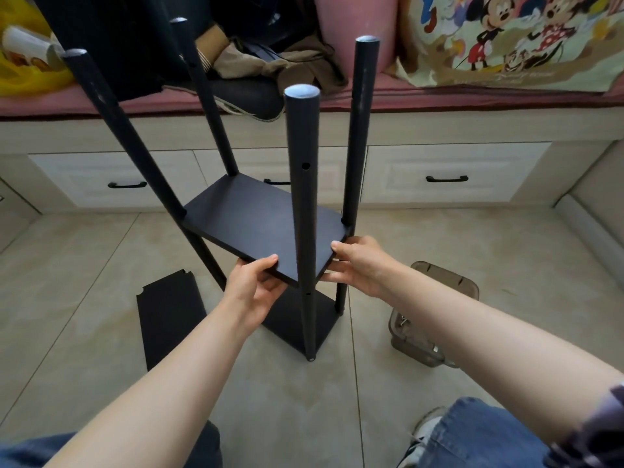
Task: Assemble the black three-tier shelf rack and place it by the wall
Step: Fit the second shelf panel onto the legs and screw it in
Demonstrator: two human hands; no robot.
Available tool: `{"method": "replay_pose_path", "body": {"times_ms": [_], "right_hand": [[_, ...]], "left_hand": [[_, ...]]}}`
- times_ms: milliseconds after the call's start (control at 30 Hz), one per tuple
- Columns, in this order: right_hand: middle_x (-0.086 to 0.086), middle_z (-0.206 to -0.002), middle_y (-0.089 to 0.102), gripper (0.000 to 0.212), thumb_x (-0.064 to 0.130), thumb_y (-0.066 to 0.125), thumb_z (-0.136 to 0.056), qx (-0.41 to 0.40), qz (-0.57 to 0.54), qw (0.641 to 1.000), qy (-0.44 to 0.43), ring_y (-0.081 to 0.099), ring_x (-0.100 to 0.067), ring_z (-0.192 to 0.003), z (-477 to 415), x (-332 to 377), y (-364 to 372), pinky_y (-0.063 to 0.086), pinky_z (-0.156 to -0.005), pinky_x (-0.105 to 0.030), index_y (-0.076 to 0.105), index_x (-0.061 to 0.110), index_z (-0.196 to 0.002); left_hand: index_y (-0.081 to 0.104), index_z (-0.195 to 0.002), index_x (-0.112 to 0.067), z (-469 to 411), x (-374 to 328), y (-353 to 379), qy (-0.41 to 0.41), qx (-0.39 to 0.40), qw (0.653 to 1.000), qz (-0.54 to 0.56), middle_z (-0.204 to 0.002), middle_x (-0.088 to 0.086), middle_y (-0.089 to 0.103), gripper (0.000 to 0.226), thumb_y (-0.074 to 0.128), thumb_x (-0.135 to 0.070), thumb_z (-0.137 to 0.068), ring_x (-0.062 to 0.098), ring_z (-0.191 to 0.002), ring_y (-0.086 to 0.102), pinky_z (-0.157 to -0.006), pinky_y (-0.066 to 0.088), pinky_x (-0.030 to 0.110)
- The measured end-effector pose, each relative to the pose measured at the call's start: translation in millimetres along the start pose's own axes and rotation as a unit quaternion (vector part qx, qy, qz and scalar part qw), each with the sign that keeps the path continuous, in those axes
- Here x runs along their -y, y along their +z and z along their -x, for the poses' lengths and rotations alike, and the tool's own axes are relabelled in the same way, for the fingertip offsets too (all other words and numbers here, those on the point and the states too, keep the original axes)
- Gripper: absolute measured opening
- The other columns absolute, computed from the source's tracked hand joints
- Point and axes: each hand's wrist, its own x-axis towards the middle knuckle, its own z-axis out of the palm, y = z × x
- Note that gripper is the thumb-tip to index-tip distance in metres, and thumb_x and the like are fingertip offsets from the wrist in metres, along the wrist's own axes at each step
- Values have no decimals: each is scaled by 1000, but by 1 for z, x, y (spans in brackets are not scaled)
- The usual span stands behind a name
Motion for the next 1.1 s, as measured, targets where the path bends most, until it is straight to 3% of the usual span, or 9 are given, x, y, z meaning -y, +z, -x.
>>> {"method": "replay_pose_path", "body": {"times_ms": [100,233,333,533,700,867,933,1000,1100], "right_hand": [[-12,-100,66,16,9,51,-102,-4,5,1000,-6,73,-23,-79,-1,-2,5,62,-67,-46,46,17,-89],[-9,-107,66,5,13,56,-101,-24,74,997,-29,68,-21,-98,-1,-4,0,52,-96,-56,53,15,-97],[-8,-110,66,11,16,59,-99,-36,81,996,-32,66,-19,-98,0,-5,-1,50,-100,-55,54,12,-108],[-7,-105,71,9,17,62,-98,-21,69,997,-38,71,-18,-93,-7,-10,-6,55,-92,-48,56,16,-104],[7,-87,77,10,29,67,-94,-14,93,994,-49,75,-9,-83,-14,-17,-18,57,-65,-27,58,24,-96],[4,-90,78,24,36,54,-101,-38,161,986,-36,74,-11,-89,-18,-31,-39,58,-69,-25,64,16,-110],[2,-96,75,20,30,51,-102,-76,314,945,-50,69,-16,-99,-17,-45,-57,52,-76,-27,64,15,-108],[-8,-106,69,22,23,51,-101,-138,477,866,-53,64,-28,-104,-15,-64,-81,50,-84,-35,65,8,-110],[-25,-119,62,33,22,49,-100,-177,590,788,8,57,-42,-113,-12,-96,-114,47,-94,-43,57,-5,-116]], "left_hand": [[63,-113,-7,7,3,-3,-8,-4,999,32,-108,16,74,20,65,-6,-93,28,-94,76,-77,63,34],[78,-99,-9,12,20,-2,-22,67,997,-38,-103,12,77,18,73,-16,-83,25,-95,76,-72,61,29],[84,-90,-16,9,27,-5,-1,101,993,-59,-103,8,78,15,72,-23,-83,21,-95,76,-70,60,24],[82,-97,-18,2,26,-15,21,138,985,-104,-107,8,77,20,74,-28,-82,24,-103,74,-75,60,27],[83,-95,-17,1,28,-14,22,125,987,-97,-106,9,77,19,75,-27,-81,25,-102,74,-74,60,28],[75,-106,-9,3,30,-11,26,108,989,-102,-107,11,77,35,75,-29,-78,27,-101,75,-74,60,30],[70,-110,-7,3,30,-11,27,98,988,-116,-104,10,77,40,75,-31,-78,27,-99,75,-75,61,31],[68,-113,-7,3,30,-12,25,103,988,-115,-105,9,77,44,74,-33,-78,27,-101,75,-78,62,34],[66,-118,-7,3,30,-12,23,113,988,-103,-107,9,76,48,74,-33,-78,27,-103,74,-83,62,35]]}}
